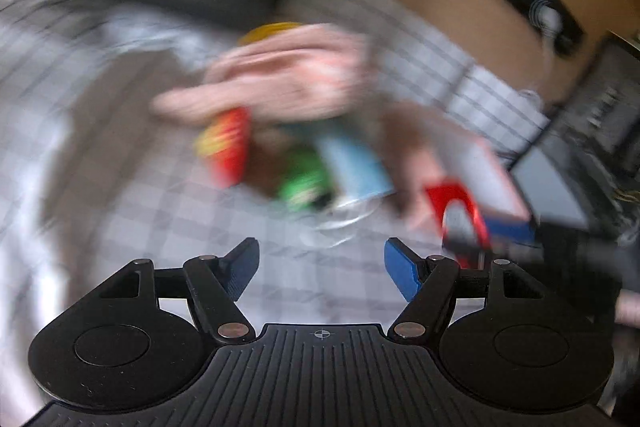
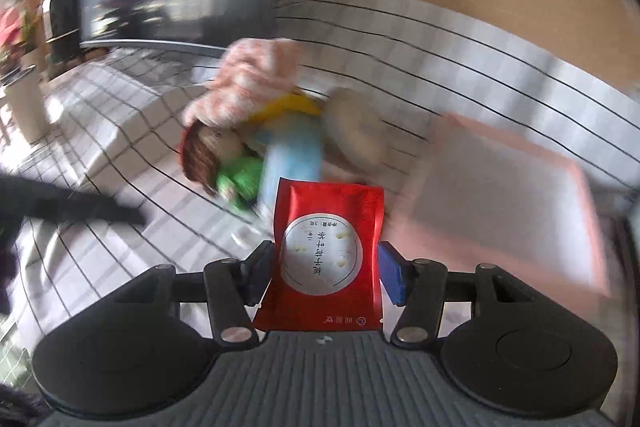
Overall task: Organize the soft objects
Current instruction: 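Lift the red packet with the right gripper while the left gripper grasps the blue mask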
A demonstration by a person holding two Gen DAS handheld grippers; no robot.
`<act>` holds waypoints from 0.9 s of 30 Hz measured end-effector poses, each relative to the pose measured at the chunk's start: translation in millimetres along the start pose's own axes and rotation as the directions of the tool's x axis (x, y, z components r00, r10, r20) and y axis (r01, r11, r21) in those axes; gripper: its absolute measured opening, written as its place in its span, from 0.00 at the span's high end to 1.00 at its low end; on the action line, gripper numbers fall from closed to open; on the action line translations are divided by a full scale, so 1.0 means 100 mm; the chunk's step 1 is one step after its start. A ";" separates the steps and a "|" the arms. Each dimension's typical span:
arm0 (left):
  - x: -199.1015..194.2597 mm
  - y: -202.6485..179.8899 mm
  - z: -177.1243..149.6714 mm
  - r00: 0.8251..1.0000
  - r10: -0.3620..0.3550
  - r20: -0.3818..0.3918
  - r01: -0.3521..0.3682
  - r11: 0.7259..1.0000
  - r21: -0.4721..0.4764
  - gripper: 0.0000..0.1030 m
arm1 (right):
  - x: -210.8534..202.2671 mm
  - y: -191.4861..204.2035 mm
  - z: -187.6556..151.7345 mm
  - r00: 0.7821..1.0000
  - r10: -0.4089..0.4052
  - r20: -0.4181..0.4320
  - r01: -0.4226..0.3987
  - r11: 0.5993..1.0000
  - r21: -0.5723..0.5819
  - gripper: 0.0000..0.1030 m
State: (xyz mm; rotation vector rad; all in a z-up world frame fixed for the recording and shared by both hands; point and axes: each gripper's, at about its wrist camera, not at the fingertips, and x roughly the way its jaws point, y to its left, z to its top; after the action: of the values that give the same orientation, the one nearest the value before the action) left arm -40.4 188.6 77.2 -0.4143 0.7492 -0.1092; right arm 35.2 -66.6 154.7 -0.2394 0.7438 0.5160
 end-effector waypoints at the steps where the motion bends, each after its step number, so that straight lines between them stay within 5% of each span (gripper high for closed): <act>1: 0.07 -0.10 0.06 1.000 -0.018 0.000 0.018 1.000 0.017 0.28 | -0.10 -0.07 -0.08 1.000 -0.017 -0.003 0.017 1.000 0.014 0.46; 6: 0.59 -0.55 0.47 1.000 -0.006 0.021 0.004 0.997 0.073 0.28 | -0.48 -0.23 -0.42 0.991 -0.135 0.010 0.135 0.990 0.044 0.46; 11: 1.27 -0.72 0.80 0.981 0.192 -0.011 -0.189 0.976 0.111 0.28 | -0.66 -0.34 -0.63 0.982 -0.187 0.013 0.185 0.979 0.091 0.45; 13: 1.52 -0.68 0.87 0.961 0.275 -0.030 -0.271 0.956 0.111 0.34 | -0.70 -0.39 -0.69 0.980 -0.198 0.003 0.197 0.975 0.103 0.45; 16: 1.69 -0.58 0.92 0.938 0.347 -0.011 -0.344 0.933 0.103 0.58 | -0.76 -0.47 -0.79 0.976 -0.219 -0.004 0.218 0.970 0.111 0.45; 17: 1.66 -0.57 0.92 0.939 0.345 0.007 -0.343 0.933 0.112 0.81 | -0.78 -0.51 -0.80 0.975 -0.224 -0.004 0.223 0.968 0.114 0.45; 27: 0.63 -0.39 0.31 0.984 0.178 -0.004 -0.172 0.958 0.229 0.86 | -0.55 -0.66 -0.72 0.987 -0.156 -0.031 0.159 0.983 0.097 0.45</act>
State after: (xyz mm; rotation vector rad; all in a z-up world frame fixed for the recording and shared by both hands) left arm 28.8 147.8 72.6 -0.1273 0.7841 -0.0331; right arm -5.9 -169.6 143.4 -0.2101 0.7638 0.3257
